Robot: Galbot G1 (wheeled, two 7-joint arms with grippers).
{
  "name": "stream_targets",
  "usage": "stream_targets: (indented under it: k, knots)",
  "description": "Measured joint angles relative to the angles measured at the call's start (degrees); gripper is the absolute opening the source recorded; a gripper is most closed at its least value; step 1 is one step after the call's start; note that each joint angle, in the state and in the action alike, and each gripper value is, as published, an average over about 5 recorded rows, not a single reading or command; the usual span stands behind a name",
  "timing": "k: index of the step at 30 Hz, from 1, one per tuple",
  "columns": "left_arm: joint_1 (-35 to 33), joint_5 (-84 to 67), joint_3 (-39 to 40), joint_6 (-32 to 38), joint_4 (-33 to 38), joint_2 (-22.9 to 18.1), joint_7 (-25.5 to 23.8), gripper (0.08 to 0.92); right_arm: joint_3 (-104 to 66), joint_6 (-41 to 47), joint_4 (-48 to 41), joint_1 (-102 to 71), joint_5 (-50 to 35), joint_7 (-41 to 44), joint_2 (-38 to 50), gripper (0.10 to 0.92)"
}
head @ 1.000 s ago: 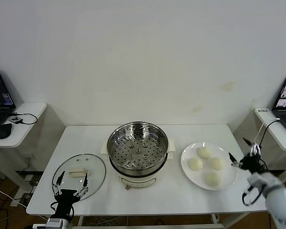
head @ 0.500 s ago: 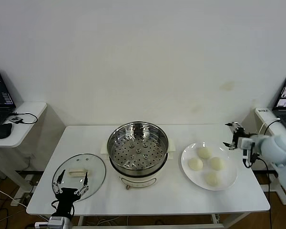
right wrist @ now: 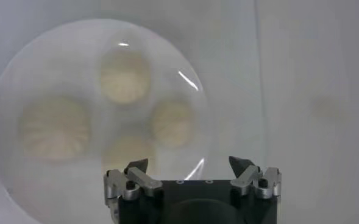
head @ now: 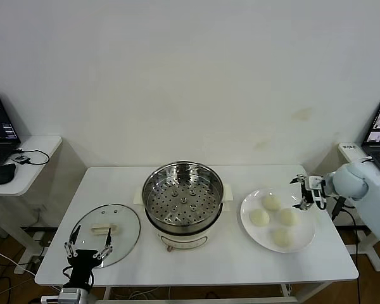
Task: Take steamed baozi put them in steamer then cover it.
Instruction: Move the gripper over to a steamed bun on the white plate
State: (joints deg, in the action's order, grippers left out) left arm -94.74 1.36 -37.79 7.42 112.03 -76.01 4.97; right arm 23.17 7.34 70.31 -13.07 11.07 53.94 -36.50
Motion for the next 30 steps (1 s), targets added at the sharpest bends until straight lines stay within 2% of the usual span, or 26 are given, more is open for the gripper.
stream_targets:
  k: [19, 30]
  knots:
    - [-0.7, 0.0, -1.9, 1.7, -0.9, 0.5, 0.2, 0.823, 4.4, -0.7, -12.6, 3.5, 2.7, -0.7, -9.9, 0.822]
    - [-0.8, -0.4, -2.5, 2.1, -1.1, 0.7, 0.2, 0.823, 5.5, -0.5, -16.7, 4.3, 4.6, -0.7, -13.1, 0.783]
